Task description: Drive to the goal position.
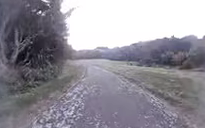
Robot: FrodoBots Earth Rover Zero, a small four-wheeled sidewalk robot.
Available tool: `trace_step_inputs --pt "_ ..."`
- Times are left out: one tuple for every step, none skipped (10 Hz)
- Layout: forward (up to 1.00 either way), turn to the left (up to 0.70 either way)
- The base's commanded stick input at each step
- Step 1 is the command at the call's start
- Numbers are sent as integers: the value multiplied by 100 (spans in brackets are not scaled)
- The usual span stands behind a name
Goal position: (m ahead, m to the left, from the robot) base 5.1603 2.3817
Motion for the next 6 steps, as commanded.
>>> trace_step_inputs --pt "70 -2" --pt "70 0" --pt "70 0" --pt "70 0" --pt "70 0" --pt "70 0"
